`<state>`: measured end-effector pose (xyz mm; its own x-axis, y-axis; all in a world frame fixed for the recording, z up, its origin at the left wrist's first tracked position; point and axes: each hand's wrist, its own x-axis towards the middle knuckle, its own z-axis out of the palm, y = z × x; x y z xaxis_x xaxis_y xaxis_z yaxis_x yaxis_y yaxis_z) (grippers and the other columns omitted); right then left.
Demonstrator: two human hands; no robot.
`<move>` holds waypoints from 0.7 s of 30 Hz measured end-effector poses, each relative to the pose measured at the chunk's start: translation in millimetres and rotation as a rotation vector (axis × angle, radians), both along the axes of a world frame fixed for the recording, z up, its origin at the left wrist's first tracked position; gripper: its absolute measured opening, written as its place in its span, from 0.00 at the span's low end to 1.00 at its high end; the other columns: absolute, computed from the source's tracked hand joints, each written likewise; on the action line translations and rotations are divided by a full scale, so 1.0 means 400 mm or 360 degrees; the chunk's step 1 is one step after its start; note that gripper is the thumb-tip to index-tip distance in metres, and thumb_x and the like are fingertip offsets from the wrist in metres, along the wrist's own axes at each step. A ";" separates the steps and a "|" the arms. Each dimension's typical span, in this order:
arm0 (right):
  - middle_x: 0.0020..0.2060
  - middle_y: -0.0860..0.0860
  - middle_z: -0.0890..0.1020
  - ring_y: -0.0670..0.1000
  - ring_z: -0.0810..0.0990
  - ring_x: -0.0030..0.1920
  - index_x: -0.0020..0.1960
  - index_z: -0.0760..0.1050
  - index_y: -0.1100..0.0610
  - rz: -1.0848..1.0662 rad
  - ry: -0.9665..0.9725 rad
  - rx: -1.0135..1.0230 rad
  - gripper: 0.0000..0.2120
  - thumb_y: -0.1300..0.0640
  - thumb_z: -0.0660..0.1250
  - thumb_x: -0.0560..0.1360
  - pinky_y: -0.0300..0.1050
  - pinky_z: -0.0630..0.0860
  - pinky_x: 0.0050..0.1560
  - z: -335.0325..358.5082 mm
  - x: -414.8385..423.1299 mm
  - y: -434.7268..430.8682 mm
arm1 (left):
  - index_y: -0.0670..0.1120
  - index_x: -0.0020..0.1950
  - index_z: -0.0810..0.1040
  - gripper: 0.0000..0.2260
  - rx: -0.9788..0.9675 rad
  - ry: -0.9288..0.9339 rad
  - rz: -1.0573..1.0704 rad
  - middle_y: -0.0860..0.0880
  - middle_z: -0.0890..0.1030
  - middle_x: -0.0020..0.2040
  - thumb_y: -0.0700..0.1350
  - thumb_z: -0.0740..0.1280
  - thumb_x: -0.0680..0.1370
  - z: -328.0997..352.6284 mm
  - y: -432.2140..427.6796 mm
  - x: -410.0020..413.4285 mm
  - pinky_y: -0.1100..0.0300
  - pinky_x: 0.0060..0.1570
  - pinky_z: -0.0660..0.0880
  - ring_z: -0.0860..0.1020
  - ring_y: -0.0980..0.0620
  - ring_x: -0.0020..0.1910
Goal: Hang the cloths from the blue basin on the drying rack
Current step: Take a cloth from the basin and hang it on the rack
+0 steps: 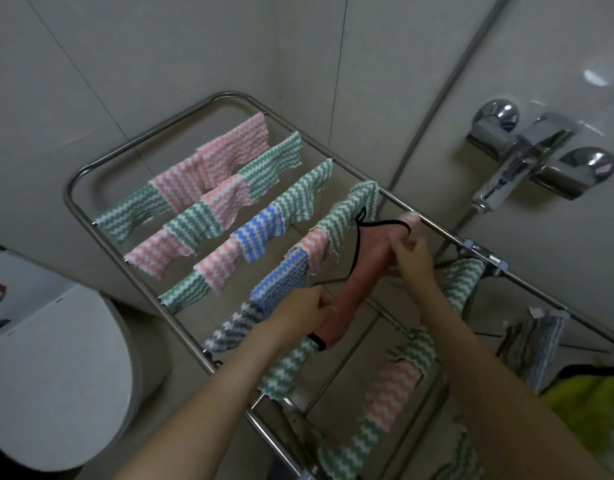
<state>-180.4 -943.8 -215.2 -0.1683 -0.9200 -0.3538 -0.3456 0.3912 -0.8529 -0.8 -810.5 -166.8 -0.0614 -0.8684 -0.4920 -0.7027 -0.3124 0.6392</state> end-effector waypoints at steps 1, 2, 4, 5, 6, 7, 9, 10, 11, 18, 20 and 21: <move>0.44 0.60 0.80 0.60 0.81 0.45 0.50 0.74 0.62 0.0098 -0.0032 0.0168 0.18 0.46 0.67 0.73 0.58 0.79 0.48 0.003 -0.004 0.006 | 0.48 0.46 0.71 0.05 -0.0007 -0.0006 -0.0015 0.53 0.74 0.42 0.47 0.62 0.80 0.001 -0.003 -0.001 0.62 0.38 0.66 0.73 0.55 0.42; 0.38 0.60 0.80 0.59 0.80 0.38 0.45 0.75 0.62 0.0174 -0.0055 0.0248 0.16 0.47 0.66 0.75 0.54 0.80 0.42 0.011 -0.004 0.014 | 0.48 0.43 0.68 0.07 -0.0004 -0.0001 -0.0019 0.54 0.72 0.40 0.46 0.62 0.80 0.002 -0.005 -0.001 0.62 0.36 0.65 0.71 0.57 0.39; 0.29 0.60 0.77 0.56 0.75 0.29 0.34 0.72 0.60 0.0204 -0.0028 0.0207 0.16 0.53 0.64 0.78 0.44 0.73 0.32 0.018 0.004 0.017 | 0.49 0.38 0.65 0.11 0.0009 0.0018 -0.0005 0.55 0.70 0.38 0.45 0.61 0.80 -0.002 -0.009 0.003 0.63 0.33 0.63 0.68 0.59 0.35; 0.28 0.60 0.75 0.56 0.73 0.28 0.31 0.70 0.60 0.0214 0.0062 0.0146 0.17 0.54 0.64 0.77 0.44 0.71 0.31 0.019 0.005 0.013 | 0.50 0.38 0.65 0.12 0.0011 0.0021 0.0007 0.55 0.69 0.37 0.44 0.61 0.80 -0.004 -0.012 0.004 0.63 0.33 0.63 0.67 0.59 0.35; 0.28 0.61 0.75 0.56 0.73 0.27 0.30 0.69 0.60 0.0233 0.0177 0.0101 0.18 0.55 0.64 0.76 0.46 0.71 0.32 0.024 0.006 0.011 | 0.50 0.38 0.65 0.12 0.0016 0.0012 0.0021 0.55 0.69 0.37 0.44 0.61 0.81 -0.006 -0.012 0.005 0.62 0.34 0.64 0.68 0.58 0.36; 0.29 0.61 0.75 0.58 0.73 0.29 0.29 0.69 0.60 0.0253 0.0299 0.0068 0.17 0.55 0.64 0.76 0.49 0.72 0.34 0.029 0.007 0.004 | 0.49 0.38 0.65 0.11 0.0018 -0.0006 0.0047 0.55 0.69 0.37 0.45 0.60 0.81 -0.009 -0.012 0.005 0.61 0.35 0.65 0.69 0.56 0.37; 0.32 0.64 0.77 0.60 0.76 0.34 0.29 0.69 0.60 0.0273 0.0530 -0.0003 0.17 0.56 0.63 0.75 0.52 0.75 0.40 0.048 0.011 -0.004 | 0.47 0.39 0.65 0.11 0.0013 -0.0065 0.0116 0.51 0.71 0.38 0.46 0.60 0.81 -0.014 -0.012 0.005 0.58 0.38 0.65 0.70 0.52 0.38; 0.33 0.64 0.78 0.60 0.77 0.37 0.30 0.68 0.60 0.0262 0.0588 -0.0065 0.17 0.56 0.63 0.75 0.51 0.74 0.42 0.055 0.016 -0.010 | 0.47 0.40 0.65 0.10 0.0000 -0.0093 0.0164 0.50 0.71 0.38 0.45 0.59 0.81 -0.015 -0.013 0.006 0.57 0.39 0.66 0.71 0.50 0.39; 0.34 0.65 0.78 0.60 0.77 0.38 0.30 0.68 0.60 0.0245 0.0619 -0.0129 0.17 0.56 0.64 0.75 0.50 0.73 0.42 0.061 0.021 -0.015 | 0.46 0.41 0.65 0.09 -0.0020 -0.0115 0.0214 0.49 0.71 0.38 0.45 0.59 0.81 -0.015 -0.015 0.006 0.57 0.39 0.66 0.71 0.49 0.40; 0.58 0.63 0.73 0.60 0.73 0.58 0.59 0.72 0.64 0.0435 0.0636 -0.0285 0.21 0.56 0.73 0.71 0.46 0.67 0.57 0.056 0.054 0.014 | 0.42 0.51 0.71 0.07 0.0059 -0.0185 0.0297 0.40 0.78 0.54 0.45 0.59 0.81 -0.045 -0.027 -0.004 0.55 0.50 0.71 0.76 0.45 0.52; 0.65 0.64 0.67 0.64 0.67 0.64 0.66 0.68 0.63 0.0411 0.0690 -0.0333 0.28 0.57 0.73 0.70 0.49 0.64 0.64 0.056 0.057 0.025 | 0.43 0.50 0.71 0.10 0.0074 -0.0018 0.0292 0.41 0.78 0.54 0.49 0.58 0.81 -0.046 -0.026 -0.011 0.56 0.47 0.70 0.75 0.46 0.49; 0.67 0.65 0.64 0.65 0.65 0.66 0.68 0.65 0.63 0.0363 0.0654 -0.0326 0.32 0.57 0.74 0.70 0.49 0.62 0.66 0.052 0.058 0.031 | 0.43 0.53 0.73 0.13 0.0098 0.0036 0.0248 0.43 0.79 0.55 0.53 0.58 0.81 -0.045 -0.026 -0.014 0.56 0.47 0.70 0.75 0.47 0.49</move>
